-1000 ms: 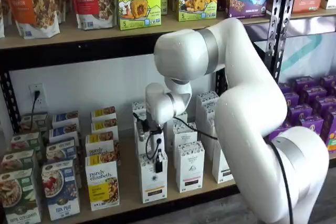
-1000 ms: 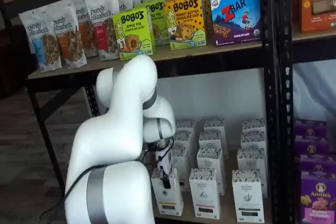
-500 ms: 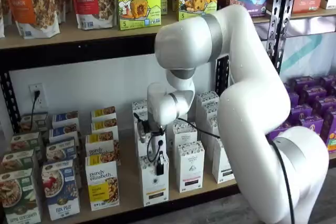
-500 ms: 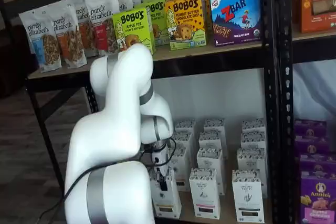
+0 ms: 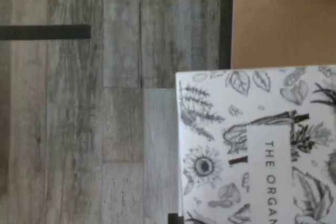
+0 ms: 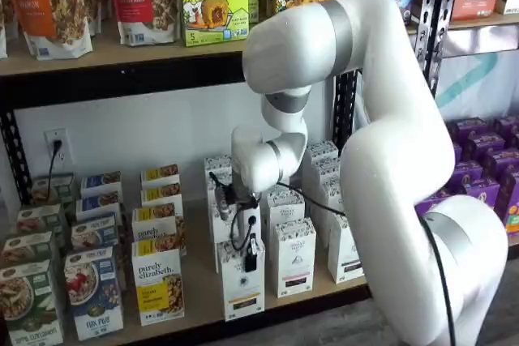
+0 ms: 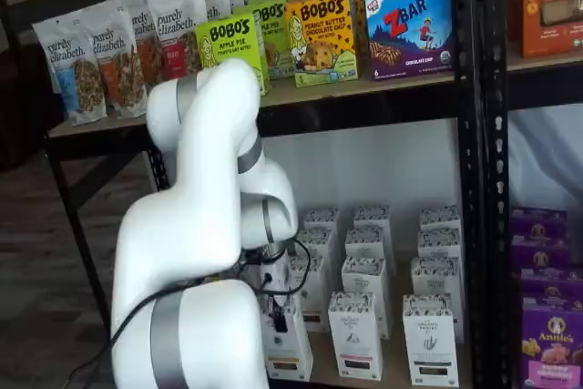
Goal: Pick up the white box with a yellow strip in the middle, on the bottom shelf, the fourth box from the left
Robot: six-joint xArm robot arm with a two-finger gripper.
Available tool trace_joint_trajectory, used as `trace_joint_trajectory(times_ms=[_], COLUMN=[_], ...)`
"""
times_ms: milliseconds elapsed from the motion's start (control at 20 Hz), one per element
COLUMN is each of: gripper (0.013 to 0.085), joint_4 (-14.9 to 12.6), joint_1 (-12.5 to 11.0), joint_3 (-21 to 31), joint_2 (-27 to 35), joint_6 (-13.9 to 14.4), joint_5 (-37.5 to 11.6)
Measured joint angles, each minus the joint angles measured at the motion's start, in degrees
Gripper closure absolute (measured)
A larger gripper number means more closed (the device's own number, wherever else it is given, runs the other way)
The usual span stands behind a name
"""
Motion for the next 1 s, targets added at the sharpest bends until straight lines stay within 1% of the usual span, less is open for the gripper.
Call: trace_joint_trajectory(times_ms=[200,450,650,800,950,1000], gripper=[0.045,0.045,0.045,0.045,0.045,0.045], joint_4=[0.1,-1.6,-1.9,-4.9,-7.1,-7.4], joint_1=[0.2,0.5,0.7,0.5,0.1,0.0], joint_3=[3.4,7.1,11.2,14.2,17.2,18.0], joint_2=[-2.7,-5.9,-9.2,-11.6,-13.9,-14.6], joint_6=[0.1,1.9,2.5,5.1,6.8,7.0], joint_5=[-1.0,-0.7,-1.3,-2.0,-2.9,-3.1])
